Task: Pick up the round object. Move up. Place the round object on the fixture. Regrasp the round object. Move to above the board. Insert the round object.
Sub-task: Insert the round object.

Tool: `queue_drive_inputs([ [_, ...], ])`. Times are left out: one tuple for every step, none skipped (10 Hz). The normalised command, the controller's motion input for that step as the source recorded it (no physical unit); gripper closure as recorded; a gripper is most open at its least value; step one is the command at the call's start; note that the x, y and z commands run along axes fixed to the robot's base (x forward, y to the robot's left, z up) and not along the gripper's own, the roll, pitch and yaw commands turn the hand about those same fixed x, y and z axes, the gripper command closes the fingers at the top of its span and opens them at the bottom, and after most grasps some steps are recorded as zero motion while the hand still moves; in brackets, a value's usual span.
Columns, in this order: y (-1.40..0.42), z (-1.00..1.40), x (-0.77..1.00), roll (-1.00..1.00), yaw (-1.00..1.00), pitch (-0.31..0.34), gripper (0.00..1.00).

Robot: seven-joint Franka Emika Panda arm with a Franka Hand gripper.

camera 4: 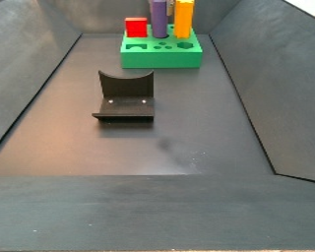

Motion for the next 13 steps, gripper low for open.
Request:
queue_drive_inputs([
  [0.28, -0.27, -0.07, 0.0, 0.0, 0.0, 1.0],
  [0.19, -0.11, -0.41, 0.08, 0.0, 0.0, 1.0],
  [0.07, -0.16, -0.51, 0.09, -0.01, 0.0, 1.0],
  [-0.14, -0.27, -0.26, 0.2, -0.03, -0.049, 1.0],
  [-0.2, -0.27, 0.0, 0.17, 0.0, -0.057, 1.0],
  [0.0, 0.0, -0.02, 0.0, 0.0, 0.0, 1.0],
  [0.0, -0.12, -0.17, -0.03, -0.02, 0.0, 1.0],
  [0.0, -0.04, 0.0, 0.02, 0.0, 0.0, 1.0],
  [0.0, -0.2, -0.15, 0.14, 0.01, -0.007, 1.0],
  [0.0, -0.32, -0.35, 0.18, 0.0, -0.043, 1.0],
  [-0.02, -0.47, -0.2, 0.16, 0.0, -0.066, 1.0],
  [-0.13, -0.65, 0.0, 0.15, 0.0, -0.036, 1.0],
  [-0.11, -0.75, 0.13, 0.15, 0.0, 0.0, 1.0],
])
